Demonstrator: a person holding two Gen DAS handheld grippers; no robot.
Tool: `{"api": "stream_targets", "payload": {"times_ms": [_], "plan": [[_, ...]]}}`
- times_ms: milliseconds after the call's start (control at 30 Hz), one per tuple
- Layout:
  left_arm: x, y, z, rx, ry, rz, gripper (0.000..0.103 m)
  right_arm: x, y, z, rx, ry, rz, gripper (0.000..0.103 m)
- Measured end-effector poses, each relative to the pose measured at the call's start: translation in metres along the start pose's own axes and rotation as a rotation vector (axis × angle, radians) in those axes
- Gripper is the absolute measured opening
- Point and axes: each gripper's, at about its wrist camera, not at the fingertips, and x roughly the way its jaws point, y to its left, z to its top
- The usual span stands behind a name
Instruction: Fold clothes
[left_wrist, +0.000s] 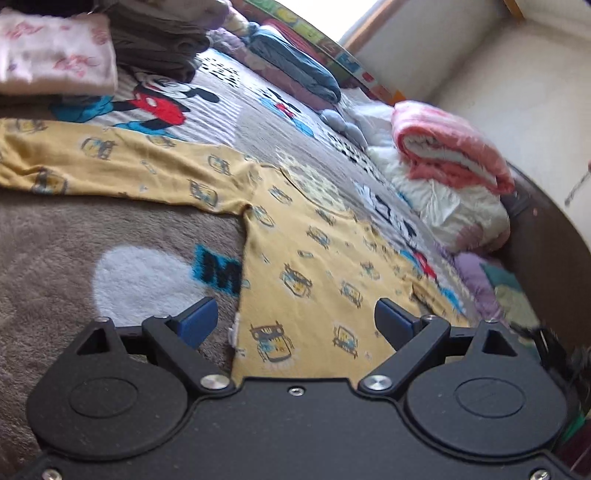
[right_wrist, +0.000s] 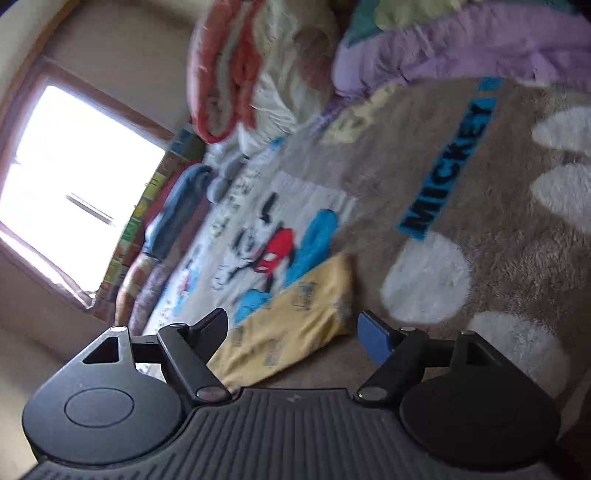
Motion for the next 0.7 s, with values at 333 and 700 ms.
{"api": "stream_targets", "payload": {"times_ms": [333,700], "plan": [[0.008,-0.006,-0.006,0.047,0.028,0.021,0.091,0.043,-0.010,0.020,0.027,0.126,-0.023,0.074],[0.005,-0.020,-0.004,0.088,0.029,0.013,0.089,0.071,-0.023,0.047,-0.167,0.132,0.005,0.047]]}}
